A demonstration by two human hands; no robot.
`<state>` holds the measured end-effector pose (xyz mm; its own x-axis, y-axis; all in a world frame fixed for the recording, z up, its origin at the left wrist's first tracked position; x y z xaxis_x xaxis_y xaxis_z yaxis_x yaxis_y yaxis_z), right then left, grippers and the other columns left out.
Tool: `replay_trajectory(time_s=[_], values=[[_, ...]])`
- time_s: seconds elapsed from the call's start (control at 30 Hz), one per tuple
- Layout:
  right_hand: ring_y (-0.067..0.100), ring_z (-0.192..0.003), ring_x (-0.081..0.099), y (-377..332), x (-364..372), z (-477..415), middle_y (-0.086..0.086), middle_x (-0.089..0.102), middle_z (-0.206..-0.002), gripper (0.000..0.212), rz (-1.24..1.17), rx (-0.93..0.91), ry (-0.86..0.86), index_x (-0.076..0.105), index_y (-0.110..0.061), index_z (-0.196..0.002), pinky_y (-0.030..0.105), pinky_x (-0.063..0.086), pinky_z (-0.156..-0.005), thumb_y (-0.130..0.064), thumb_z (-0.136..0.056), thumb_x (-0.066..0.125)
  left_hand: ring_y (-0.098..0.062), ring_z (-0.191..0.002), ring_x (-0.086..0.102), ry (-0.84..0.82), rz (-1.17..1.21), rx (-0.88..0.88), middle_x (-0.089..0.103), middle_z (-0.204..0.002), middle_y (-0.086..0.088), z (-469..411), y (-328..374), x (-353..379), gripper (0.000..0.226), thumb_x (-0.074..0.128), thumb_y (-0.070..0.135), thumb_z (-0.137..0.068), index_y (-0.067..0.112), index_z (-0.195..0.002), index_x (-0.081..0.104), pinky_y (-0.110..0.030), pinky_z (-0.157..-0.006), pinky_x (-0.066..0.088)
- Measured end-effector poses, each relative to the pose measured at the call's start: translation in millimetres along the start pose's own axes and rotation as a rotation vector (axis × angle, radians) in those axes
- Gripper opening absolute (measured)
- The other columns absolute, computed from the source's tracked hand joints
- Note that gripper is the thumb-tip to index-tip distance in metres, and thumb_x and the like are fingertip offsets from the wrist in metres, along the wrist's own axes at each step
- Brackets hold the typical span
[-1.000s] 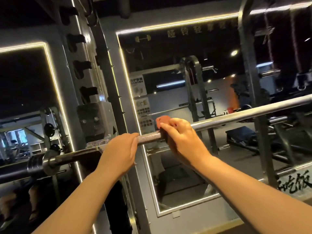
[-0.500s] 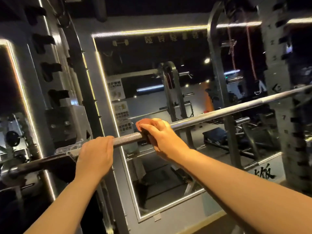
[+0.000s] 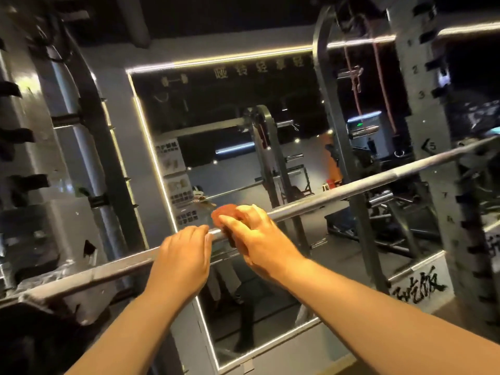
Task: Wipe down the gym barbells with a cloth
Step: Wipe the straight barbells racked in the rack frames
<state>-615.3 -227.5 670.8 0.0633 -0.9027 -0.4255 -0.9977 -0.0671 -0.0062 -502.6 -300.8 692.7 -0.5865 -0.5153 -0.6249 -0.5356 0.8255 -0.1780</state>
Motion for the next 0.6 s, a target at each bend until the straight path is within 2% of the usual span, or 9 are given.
replay_trajectory(time_s=[0.07,0.17,0.23,0.3,0.33,0.4,0.43,0.5,0.6], values=[[0.045,-0.127,0.05,39,-23,9,0.02,0.048,-0.141,0.066,0.039,0.013,0.016,0.057,-0.015,-0.142,0.056,0.053,-0.095,-0.009,-0.08,0.079,-0.026,-0.095,0.065,-0.054,-0.04,0.02,0.067,-0.105,0.0,-12,21,14,0.05,0.021,0.041,-0.105,0.02,-0.121,0.062,-0.045,-0.085,0.052],[0.041,-0.122,0.05,104,-64,32,0.014,0.045,-0.136,0.045,0.125,0.102,0.152,0.056,-0.018,-0.138,0.059,0.054,-0.096,-0.021,-0.093,0.062,-0.02,-0.093,0.061,-0.088,-0.052,0.028,0.063,-0.102,0.004,-22,45,26,0.048,0.018,0.045,-0.103,0.024,-0.118,0.058,-0.042,-0.089,0.05],[0.031,-0.118,0.047,149,-92,47,0.009,0.041,-0.135,0.036,0.117,0.27,0.282,0.055,-0.021,-0.136,0.056,0.055,-0.091,-0.025,-0.101,0.048,-0.016,-0.084,0.058,-0.066,-0.056,0.022,0.059,-0.093,0.008,-29,54,27,0.043,0.019,0.045,-0.103,0.026,-0.109,0.058,-0.038,-0.085,0.05],[0.017,-0.116,0.038,174,-105,59,0.004,0.033,-0.139,0.032,0.063,0.482,0.43,0.052,-0.022,-0.137,0.051,0.056,-0.091,-0.022,-0.105,0.045,-0.013,-0.075,0.054,-0.043,-0.083,-0.001,0.054,-0.084,0.01,-34,60,29,0.03,0.028,0.039,-0.105,0.029,-0.098,0.055,-0.035,-0.078,0.049],[0.016,-0.12,0.035,173,-103,61,0.003,0.03,-0.141,0.031,0.032,0.533,0.483,0.052,-0.02,-0.136,0.05,0.054,-0.096,-0.018,-0.105,0.046,-0.013,-0.072,0.052,-0.032,-0.097,-0.009,0.051,-0.08,0.011,-37,65,30,0.022,0.034,0.035,-0.105,0.03,-0.093,0.052,-0.034,-0.074,0.048],[0.029,-0.136,0.029,149,-82,54,0.004,0.029,-0.144,0.034,-0.053,0.48,0.482,0.054,-0.016,-0.136,0.053,0.048,-0.106,-0.01,-0.103,0.049,-0.013,-0.068,0.048,-0.022,-0.12,-0.023,0.045,-0.074,0.012,-44,76,34,0.019,0.04,0.029,-0.104,0.031,-0.087,0.047,-0.032,-0.069,0.042],[0.034,-0.14,0.028,133,-71,46,0.005,0.031,-0.144,0.037,-0.076,0.382,0.44,0.056,-0.014,-0.137,0.054,0.046,-0.109,-0.008,-0.1,0.052,-0.014,-0.067,0.046,-0.028,-0.13,-0.03,0.042,-0.072,0.013,-50,83,37,0.02,0.039,0.029,-0.103,0.031,-0.085,0.045,-0.033,-0.068,0.039],[0.04,-0.138,0.034,111,-57,37,0.007,0.037,-0.14,0.041,-0.086,0.183,0.31,0.058,-0.015,-0.138,0.053,0.047,-0.107,-0.014,-0.097,0.056,-0.016,-0.067,0.043,-0.028,-0.15,-0.026,0.04,-0.072,0.013,-62,101,44,0.021,0.034,0.031,-0.102,0.031,-0.083,0.043,-0.034,-0.067,0.035],[0.039,-0.13,0.045,127,-63,37,0.015,0.047,-0.137,0.05,-0.013,-0.057,0.124,0.057,-0.015,-0.141,0.052,0.05,-0.103,-0.019,-0.091,0.063,-0.017,-0.068,0.043,-0.047,-0.171,-0.022,0.043,-0.076,0.011,-78,129,56,0.018,0.038,0.031,-0.102,0.03,-0.085,0.041,-0.034,-0.066,0.034]])
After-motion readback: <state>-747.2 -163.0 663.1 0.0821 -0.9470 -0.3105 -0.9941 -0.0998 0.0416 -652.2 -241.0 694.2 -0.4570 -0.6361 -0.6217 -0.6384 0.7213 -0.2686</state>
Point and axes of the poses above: each hand's wrist, its own z-axis away from the middle knuckle, its own x-axis out of the palm, y = z × x, the point moved 10 cm from there along -z, towards the middle knuckle
